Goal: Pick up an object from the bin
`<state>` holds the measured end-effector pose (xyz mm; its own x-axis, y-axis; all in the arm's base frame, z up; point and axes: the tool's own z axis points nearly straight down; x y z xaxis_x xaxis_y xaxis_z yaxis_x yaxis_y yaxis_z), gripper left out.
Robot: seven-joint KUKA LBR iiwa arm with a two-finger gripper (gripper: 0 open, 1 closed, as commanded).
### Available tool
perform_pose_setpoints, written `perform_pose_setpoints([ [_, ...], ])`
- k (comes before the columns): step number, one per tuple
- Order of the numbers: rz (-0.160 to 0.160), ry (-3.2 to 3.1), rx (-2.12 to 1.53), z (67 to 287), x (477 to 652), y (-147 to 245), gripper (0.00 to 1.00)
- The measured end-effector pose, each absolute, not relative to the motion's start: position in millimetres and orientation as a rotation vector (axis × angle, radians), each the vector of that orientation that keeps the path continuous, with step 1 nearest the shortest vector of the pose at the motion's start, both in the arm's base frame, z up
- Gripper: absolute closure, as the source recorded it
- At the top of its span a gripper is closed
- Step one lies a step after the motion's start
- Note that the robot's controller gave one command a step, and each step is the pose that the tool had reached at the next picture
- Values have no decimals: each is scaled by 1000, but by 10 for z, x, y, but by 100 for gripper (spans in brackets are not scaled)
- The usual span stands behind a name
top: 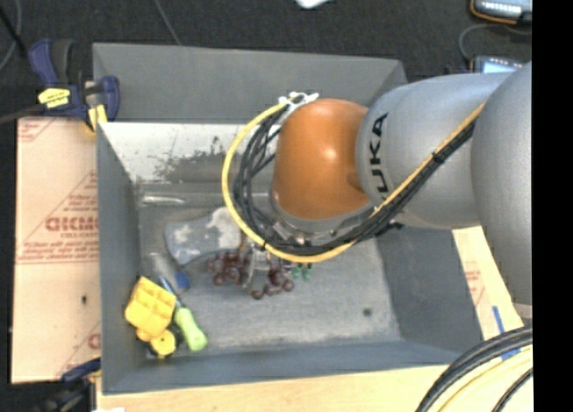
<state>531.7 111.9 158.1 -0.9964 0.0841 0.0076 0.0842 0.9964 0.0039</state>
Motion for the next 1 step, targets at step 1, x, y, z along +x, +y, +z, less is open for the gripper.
perform_pose_setpoints([
  [1,-12,-3146,-137,2137,5322,1050,100],
])
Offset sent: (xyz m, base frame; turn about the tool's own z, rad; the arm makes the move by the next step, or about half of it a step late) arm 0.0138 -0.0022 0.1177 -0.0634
